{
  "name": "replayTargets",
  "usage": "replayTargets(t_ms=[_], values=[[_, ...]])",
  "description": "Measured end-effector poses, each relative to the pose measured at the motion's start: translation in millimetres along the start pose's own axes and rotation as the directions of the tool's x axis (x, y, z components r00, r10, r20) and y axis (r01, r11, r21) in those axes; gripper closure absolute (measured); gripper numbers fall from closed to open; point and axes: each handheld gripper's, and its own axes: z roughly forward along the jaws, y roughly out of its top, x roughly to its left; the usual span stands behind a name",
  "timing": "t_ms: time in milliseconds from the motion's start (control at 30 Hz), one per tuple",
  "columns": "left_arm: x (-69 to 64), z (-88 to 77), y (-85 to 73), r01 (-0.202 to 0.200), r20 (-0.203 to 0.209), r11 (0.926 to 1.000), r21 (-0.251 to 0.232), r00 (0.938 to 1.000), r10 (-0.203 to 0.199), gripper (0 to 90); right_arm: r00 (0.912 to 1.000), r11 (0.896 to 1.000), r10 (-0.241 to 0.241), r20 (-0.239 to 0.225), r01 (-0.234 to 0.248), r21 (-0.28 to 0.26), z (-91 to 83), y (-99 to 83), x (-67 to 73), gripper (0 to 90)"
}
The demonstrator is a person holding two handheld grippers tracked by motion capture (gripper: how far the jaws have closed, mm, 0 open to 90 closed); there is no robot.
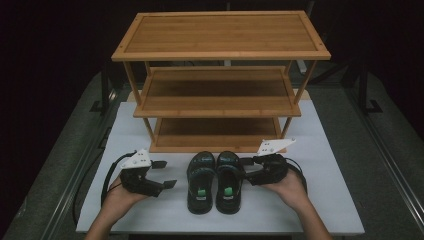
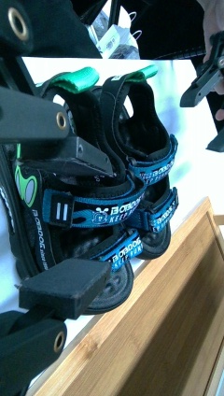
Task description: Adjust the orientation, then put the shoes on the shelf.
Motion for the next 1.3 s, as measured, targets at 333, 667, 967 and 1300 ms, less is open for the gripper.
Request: replayTargets(t_ms=[333,667,967,1300], values=[[-7.8,34.3,33.8,-0.073,0.101,0.9973,0.007,0.9923,0.072,32.5,0.9998,1.0,0.002,-0.019,-0.001,0.021,3.5,0.2,-0.2,49.7],[-6.7,56.7,28.2,-0.087,0.158,0.9938,0.069,0.9845,0.076,50.2,0.9993,0.998,0.013,-0.036,-0.011,0.065,10.8,-4.1,-0.5,55.4],[-11.0,60.3,24.4,-0.111,0.133,0.99,0.088,0.9862,0.099,66.2,0.9994,0.998,0.027,-0.021,-0.026,0.065,16.0,-6.2,3.2,67.2],[-13.3,57.2,31.2,-0.077,0.04,0.9968,0.02,0.9963,0.076,71.0,0.9993,0.999,0.031,0.02,-0.032,0.027,12.3,1.9,6.4,69.3]])
